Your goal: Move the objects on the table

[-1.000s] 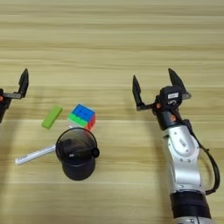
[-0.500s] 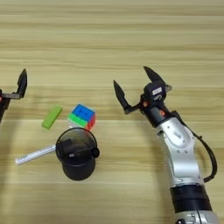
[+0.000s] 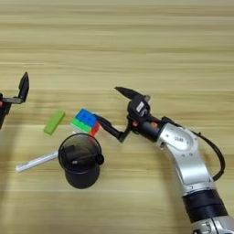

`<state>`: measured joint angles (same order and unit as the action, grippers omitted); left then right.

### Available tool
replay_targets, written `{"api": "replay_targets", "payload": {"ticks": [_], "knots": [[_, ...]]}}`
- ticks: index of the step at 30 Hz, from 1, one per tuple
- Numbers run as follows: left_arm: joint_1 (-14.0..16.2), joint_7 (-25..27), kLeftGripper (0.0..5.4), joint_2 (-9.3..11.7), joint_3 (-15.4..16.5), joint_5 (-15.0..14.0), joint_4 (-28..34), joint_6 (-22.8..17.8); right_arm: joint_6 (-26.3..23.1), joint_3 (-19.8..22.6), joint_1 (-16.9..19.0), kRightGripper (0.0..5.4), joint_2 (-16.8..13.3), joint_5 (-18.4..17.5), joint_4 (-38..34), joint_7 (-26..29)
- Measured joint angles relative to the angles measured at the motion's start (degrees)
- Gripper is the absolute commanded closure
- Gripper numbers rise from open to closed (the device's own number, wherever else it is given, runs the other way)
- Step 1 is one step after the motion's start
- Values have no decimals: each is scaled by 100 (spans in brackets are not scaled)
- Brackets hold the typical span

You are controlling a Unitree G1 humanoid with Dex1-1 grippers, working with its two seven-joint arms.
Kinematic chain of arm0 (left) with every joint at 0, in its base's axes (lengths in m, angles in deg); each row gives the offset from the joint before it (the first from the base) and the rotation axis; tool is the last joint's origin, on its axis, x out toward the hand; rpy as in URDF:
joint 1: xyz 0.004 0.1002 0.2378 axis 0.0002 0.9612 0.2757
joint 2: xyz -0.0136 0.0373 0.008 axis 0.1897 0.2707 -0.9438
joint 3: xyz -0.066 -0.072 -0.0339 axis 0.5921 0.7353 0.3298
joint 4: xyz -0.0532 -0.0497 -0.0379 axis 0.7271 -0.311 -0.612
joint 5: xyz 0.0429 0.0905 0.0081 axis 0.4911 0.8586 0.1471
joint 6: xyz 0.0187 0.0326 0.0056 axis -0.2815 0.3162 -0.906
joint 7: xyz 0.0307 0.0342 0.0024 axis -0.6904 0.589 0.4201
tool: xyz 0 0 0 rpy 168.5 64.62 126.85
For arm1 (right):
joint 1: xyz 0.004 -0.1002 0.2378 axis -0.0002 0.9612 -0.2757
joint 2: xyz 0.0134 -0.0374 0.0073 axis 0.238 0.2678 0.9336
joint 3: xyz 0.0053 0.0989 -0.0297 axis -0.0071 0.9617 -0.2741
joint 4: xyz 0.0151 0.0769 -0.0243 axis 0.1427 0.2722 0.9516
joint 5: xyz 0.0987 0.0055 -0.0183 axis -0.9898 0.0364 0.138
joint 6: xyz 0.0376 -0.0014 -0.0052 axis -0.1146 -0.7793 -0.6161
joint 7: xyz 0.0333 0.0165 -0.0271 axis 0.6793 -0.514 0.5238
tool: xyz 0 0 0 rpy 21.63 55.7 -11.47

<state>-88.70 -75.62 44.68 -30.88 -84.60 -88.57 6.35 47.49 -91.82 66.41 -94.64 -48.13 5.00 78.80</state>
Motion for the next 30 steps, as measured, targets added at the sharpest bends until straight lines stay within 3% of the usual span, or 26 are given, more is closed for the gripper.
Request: {"api": "replay_targets", "payload": {"ticks": [10,18,30], "knots": [[0,-17,5,-20,-10,-2,-5,1,-196,-184,50,0,-97,-88,-78,509],[-1,-31,5,-30,-14,-3,-39,2,-198,-408,-164,0,76,256,539,353],[-1,-37,5,-38,-25,0,-60,3,-189,-581,-374,0,283,448,994,260]]}}
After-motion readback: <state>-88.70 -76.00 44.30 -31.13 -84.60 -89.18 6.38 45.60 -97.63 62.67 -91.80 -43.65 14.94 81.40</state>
